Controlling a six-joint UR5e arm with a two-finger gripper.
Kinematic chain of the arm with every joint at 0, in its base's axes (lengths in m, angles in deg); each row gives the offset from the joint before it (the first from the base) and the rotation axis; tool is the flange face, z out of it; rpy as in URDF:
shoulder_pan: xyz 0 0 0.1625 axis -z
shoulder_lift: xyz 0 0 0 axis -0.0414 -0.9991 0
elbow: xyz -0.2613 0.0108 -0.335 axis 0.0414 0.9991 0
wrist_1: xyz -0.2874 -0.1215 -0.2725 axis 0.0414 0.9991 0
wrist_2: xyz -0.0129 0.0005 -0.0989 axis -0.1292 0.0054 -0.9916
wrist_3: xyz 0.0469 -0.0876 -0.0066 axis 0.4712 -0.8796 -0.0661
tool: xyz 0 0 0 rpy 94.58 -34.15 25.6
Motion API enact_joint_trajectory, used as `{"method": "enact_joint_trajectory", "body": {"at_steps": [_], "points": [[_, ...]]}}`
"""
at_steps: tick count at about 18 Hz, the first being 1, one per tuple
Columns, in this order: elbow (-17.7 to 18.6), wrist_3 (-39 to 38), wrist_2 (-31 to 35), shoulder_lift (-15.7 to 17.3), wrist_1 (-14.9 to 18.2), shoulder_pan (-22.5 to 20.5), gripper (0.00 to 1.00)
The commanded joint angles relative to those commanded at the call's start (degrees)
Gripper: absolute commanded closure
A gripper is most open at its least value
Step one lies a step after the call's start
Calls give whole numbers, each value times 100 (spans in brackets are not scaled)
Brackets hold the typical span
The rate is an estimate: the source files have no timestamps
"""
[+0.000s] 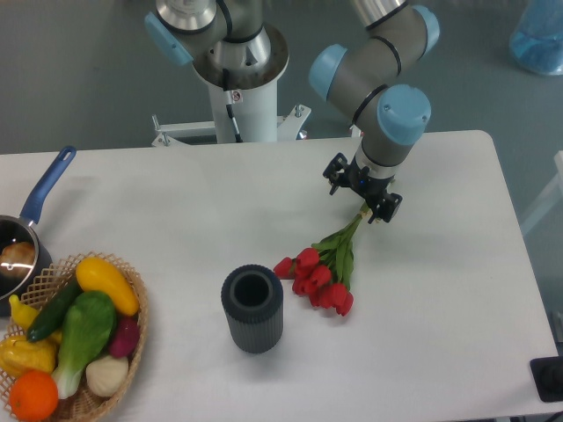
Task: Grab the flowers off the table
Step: 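Tilt the gripper and move it toward the tulip stems, then lower the gripper onto the stems and close it around them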
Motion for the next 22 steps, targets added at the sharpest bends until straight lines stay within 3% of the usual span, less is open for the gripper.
{"method": "enact_joint_trajectory", "body": {"at_steps": [5,9,17,19,20,21,22], "points": [[-9,0,0,-97,-26,9,0],[0,-175,0,-229,-377,88,0],[-35,-246,9,-370,-606,176,1],[-35,-255,9,-370,-606,176,10],[-35,-255,17,-370,-606,185,21],[-35,-264,18,-370,-606,185,38],[-35,-264,18,-370,-615,185,46]]}}
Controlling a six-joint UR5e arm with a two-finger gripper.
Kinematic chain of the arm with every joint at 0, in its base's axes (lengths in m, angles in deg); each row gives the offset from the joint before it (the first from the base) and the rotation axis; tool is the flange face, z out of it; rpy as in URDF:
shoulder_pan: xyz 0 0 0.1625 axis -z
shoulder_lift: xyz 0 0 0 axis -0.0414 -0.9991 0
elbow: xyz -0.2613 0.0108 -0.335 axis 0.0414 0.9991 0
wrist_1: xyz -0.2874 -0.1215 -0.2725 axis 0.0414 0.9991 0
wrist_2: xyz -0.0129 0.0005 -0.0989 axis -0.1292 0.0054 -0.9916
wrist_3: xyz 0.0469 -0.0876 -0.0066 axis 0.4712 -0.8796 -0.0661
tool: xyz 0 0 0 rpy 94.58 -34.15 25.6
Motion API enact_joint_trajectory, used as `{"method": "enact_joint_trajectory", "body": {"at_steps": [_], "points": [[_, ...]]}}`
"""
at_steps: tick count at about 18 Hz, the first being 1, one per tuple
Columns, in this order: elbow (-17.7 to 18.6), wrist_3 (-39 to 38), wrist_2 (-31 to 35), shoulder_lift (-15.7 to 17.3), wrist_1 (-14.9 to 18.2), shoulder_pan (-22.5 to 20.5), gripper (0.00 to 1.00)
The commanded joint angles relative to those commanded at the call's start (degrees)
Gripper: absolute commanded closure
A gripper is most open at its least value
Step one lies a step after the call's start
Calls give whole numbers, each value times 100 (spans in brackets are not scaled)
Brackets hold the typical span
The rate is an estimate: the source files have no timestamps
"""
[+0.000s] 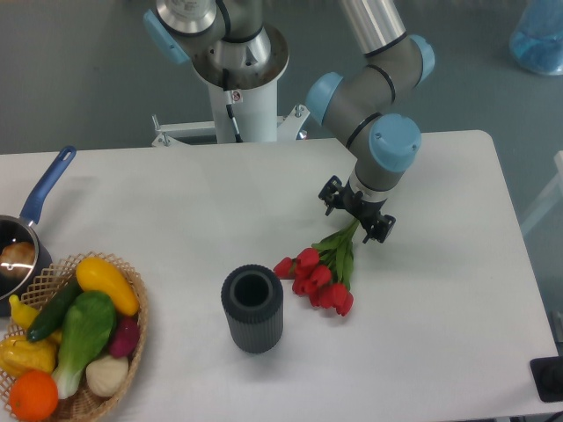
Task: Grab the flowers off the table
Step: 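Lower the gripper onto the stems and close it around them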
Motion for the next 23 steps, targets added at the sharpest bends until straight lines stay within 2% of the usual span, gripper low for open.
{"method": "enact_joint_trajectory", "body": {"at_steps": [6,8,11,13,23], "points": [[-79,-9,44,0,17,35,53],[-79,-9,53,9,17,44,61],[-97,-17,53,9,26,44,65],[-105,-53,70,9,26,53,73],[-193,-79,123,9,44,105,77]]}}
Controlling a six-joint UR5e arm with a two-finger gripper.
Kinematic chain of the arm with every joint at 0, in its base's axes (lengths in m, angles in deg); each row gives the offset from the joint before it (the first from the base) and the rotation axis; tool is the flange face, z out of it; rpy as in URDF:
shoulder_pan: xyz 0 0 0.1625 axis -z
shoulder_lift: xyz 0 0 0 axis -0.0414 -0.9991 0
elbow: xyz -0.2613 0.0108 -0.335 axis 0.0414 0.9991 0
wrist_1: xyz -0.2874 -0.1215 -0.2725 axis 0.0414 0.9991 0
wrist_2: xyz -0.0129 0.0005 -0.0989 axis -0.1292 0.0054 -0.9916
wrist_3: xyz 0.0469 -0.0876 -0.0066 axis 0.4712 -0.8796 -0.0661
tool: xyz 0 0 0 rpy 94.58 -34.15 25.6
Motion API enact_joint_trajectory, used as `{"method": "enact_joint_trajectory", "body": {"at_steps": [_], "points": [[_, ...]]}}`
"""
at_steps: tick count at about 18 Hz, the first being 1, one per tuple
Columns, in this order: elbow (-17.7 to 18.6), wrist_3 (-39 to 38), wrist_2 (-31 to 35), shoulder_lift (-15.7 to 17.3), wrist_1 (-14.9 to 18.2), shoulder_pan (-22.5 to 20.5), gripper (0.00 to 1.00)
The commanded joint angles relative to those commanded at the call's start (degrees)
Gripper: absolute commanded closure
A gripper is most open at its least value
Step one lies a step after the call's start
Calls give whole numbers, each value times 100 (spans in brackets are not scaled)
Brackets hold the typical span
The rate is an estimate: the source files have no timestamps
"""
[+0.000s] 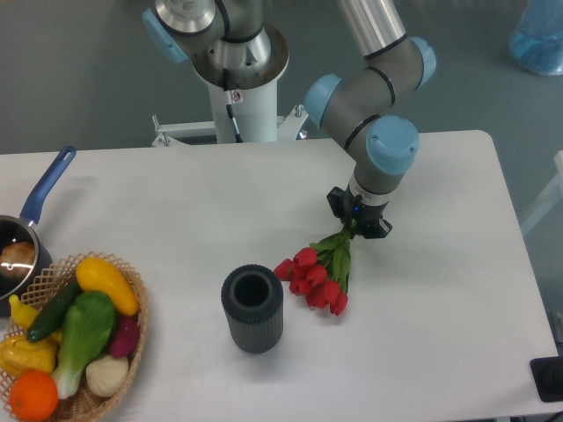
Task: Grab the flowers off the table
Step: 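Lower the gripper onto the stems and close it around them, then lift the gripped tulips up off the table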
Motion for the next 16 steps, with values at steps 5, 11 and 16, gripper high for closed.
{"method": "enact_joint_trajectory", "body": {"at_steps": [5,11,16], "points": [[-26,0,0,26,0,0,79],[-193,0,0,35,35,-35,79],[-342,18,-9,35,26,-158,81]]}}
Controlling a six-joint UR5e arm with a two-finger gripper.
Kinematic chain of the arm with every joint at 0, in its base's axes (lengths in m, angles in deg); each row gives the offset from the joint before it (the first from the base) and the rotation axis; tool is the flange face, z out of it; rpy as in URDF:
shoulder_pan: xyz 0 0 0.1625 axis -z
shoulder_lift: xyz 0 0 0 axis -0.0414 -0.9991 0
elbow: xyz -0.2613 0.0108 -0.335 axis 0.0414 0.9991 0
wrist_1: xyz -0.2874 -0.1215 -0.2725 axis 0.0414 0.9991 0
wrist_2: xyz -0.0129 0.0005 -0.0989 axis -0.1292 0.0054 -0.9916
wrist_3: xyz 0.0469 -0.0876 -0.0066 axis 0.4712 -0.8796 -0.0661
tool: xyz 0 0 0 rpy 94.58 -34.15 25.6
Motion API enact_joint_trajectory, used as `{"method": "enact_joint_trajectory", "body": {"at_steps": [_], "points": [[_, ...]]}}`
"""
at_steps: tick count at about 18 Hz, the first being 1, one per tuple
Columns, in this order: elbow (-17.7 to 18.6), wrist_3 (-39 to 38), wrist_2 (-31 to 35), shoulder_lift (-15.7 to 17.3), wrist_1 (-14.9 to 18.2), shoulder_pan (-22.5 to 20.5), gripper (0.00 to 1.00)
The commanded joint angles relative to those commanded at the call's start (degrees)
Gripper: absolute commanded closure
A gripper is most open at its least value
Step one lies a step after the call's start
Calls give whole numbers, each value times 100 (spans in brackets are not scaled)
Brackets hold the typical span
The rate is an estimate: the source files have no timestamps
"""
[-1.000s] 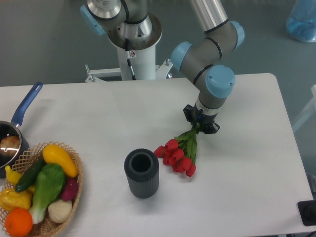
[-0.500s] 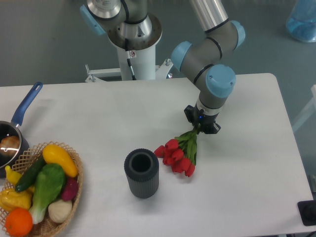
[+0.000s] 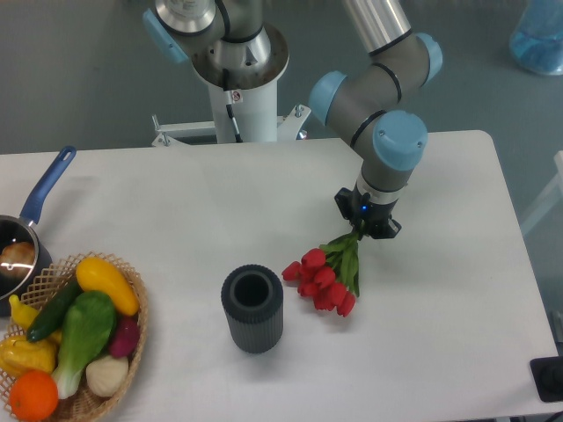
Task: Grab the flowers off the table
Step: 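Lift the gripped tulips up off the table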
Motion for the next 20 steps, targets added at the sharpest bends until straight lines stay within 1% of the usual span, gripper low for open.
{"method": "enact_joint_trajectory", "body": {"at_steps": [6,8,10,13,15,17,20], "points": [[-343,-9,-114,79,18,-62,81],[-509,-26,-333,123,18,-70,81],[-685,-254,-614,149,18,-62,81],[-1010,-552,-869,158,9,-44,81],[-1230,-1017,-1298,184,9,-35,81],[-1397,-1308,-1825,316,9,-44,81],[-1459,-1555,-2328,386,-26,-18,81]]}}
